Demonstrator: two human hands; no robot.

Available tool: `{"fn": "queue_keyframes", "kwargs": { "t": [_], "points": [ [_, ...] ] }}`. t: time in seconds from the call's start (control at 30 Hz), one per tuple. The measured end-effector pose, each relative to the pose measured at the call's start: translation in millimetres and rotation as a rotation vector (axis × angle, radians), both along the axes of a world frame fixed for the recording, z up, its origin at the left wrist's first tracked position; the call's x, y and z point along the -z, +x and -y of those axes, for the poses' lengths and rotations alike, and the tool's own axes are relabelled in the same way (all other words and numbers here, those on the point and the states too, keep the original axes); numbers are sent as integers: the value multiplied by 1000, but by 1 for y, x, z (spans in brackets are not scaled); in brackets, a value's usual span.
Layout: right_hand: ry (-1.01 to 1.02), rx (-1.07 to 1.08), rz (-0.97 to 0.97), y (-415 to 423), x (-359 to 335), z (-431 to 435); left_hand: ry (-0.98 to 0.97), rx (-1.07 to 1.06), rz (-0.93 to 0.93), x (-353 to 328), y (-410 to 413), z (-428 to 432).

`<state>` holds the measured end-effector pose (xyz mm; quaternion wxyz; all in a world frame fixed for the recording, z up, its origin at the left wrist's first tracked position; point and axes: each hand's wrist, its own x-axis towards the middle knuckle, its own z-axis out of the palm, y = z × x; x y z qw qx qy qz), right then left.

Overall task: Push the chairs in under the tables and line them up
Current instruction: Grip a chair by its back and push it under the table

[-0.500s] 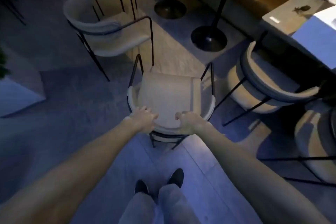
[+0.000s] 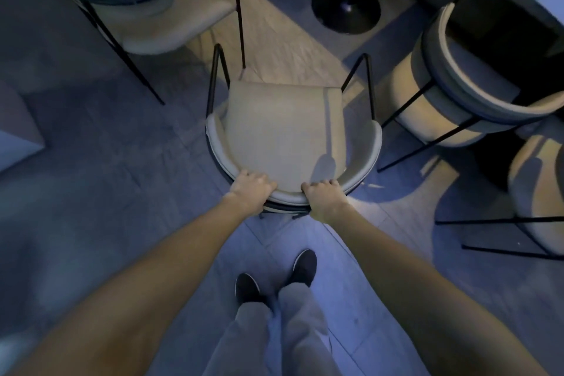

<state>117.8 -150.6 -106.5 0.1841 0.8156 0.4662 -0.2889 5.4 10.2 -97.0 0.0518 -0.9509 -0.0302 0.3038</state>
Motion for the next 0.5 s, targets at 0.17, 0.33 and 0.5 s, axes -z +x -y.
{"fn": "queue_keyframes", "kwargs": {
  "t": [0.17,0.33,0.5],
  "points": [
    [70,-26,26,4,7,-3,16,19,36,19,4,-3],
    [66,8,31,4,5,-3,-8,32,74,23,2,-5],
    [84,222,-203,18,1,-3,-189,-101,195,23,-5,-30]
  ]
}}
